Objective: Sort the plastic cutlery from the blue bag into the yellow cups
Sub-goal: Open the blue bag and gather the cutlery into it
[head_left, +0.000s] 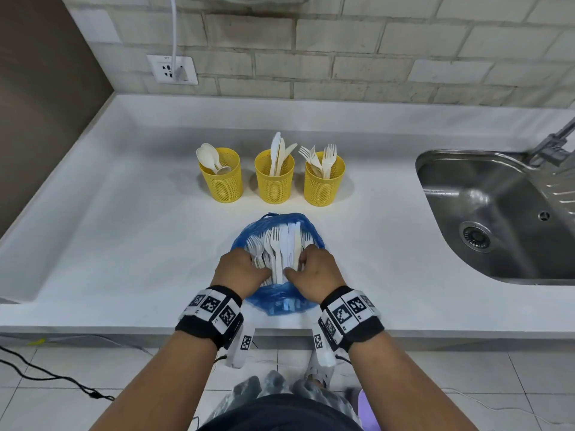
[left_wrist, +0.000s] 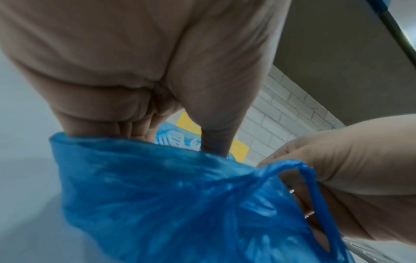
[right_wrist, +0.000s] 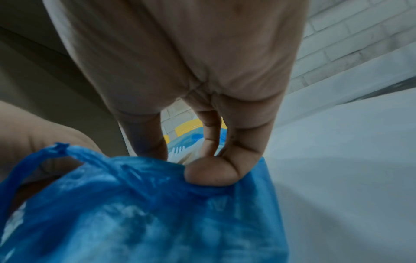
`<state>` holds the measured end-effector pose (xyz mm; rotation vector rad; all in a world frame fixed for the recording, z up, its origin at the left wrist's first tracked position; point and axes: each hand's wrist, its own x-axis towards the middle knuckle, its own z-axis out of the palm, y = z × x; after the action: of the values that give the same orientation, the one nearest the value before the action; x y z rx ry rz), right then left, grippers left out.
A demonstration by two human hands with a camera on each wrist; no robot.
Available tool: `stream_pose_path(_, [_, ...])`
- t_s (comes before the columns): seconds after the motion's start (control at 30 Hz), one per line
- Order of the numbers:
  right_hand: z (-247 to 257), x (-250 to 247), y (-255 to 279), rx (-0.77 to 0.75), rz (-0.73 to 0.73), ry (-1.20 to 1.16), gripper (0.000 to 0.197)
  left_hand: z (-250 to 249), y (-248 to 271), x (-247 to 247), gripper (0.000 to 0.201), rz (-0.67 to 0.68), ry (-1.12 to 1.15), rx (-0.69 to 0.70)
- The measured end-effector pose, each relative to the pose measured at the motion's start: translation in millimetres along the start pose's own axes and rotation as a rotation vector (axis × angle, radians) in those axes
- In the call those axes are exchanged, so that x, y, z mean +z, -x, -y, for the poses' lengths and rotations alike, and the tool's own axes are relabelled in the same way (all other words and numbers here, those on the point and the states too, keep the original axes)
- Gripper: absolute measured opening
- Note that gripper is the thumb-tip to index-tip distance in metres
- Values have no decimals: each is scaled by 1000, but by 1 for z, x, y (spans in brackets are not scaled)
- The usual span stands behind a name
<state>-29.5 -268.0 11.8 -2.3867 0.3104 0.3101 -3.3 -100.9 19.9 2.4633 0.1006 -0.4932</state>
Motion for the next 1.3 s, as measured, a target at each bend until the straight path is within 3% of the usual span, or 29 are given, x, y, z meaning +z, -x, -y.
stream_pose_path(0.13, [0, -4, -3, -12, 3, -37, 20, -2, -2, 2, 29, 4, 23, -35])
stream_pose_path(0.27, [-3, -8, -4, 37, 1, -123, 23, -2, 0, 3, 32, -36, 104, -46])
stream_pose_path(0.47, [3, -7, -10, 16, 27, -127, 23, -1, 1, 2, 7, -56, 230, -45])
stream_pose_path(0.57, [13, 3, -11, -29, 14, -155, 25, -4, -1, 4, 33, -60, 307, -42])
stream_pose_path(0.63, [21, 9, -11, -63, 23, -144, 22, -9, -1, 3, 36, -46, 318, -63])
stream_pose_path(0.73, [27, 9, -7, -235, 94, -108, 10, -7, -3, 3, 41, -47, 323, -61])
stream_pose_path(0.8, [25, 5, -3, -301, 129, -134, 22, -1, -5, 4, 41, -90, 298, -55])
stream_pose_path(0.87, [19, 1, -2, -238, 69, -175, 30, 5, -8, 5, 39, -120, 266, -38])
stream_pose_path(0.97, [5, -3, -11, -140, -57, -116, 24, 10, -9, 5, 33, -102, 274, -56])
stream_pose_path(1.17, [15, -9, -33, -123, -20, 119, 18, 15, -8, -2, 42, -125, 220, -109])
stream_pose_path(1.3, [38, -6, -52, -67, 15, 105, 45, 16, -11, -1, 41, -107, 224, -85])
